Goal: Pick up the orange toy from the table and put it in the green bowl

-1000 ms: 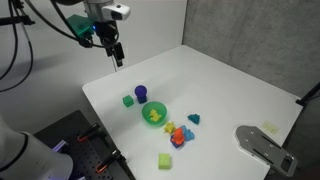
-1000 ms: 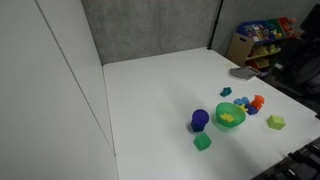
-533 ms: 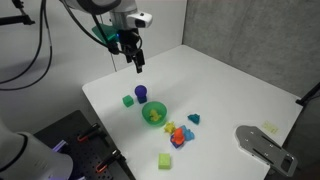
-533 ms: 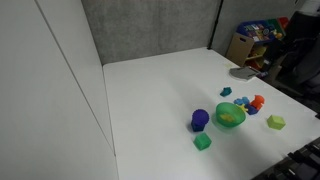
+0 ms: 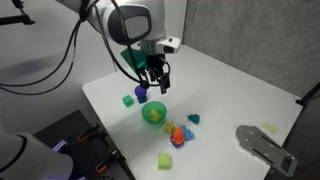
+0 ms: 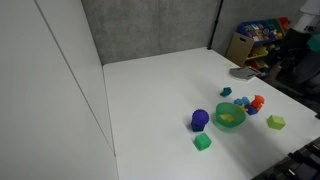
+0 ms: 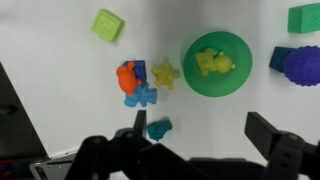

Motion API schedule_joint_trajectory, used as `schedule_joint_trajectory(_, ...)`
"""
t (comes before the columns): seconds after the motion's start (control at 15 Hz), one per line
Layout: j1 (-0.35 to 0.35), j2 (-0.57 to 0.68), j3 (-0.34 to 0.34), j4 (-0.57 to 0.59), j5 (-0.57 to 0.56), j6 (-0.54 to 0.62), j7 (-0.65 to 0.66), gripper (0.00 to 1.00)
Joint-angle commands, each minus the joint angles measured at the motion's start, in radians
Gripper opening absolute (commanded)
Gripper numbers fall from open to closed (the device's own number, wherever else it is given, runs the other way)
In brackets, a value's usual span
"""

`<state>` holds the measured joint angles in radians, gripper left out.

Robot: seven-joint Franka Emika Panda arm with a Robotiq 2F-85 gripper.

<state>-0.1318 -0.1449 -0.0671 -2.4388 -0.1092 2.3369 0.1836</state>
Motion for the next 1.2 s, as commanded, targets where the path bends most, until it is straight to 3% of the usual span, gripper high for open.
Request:
schedule_joint_trajectory(0.0, -0.038, 0.101, -0.038, 0.022, -0.080, 0.100, 0.014, 1.00)
schedule_joint_trajectory(0.33, -0.065, 0.244, -0.105, 0.040, -0.109, 0.241, 0.027, 1.00)
schedule_joint_trajectory(0.73, -0.057, 0.412, -0.187, 0.091, -0.113, 0.318, 0.028, 1.00)
schedule_joint_trajectory(1.13, -0.047, 0.543, -0.192, 0.139, -0.067, 0.340, -0.003, 1.00)
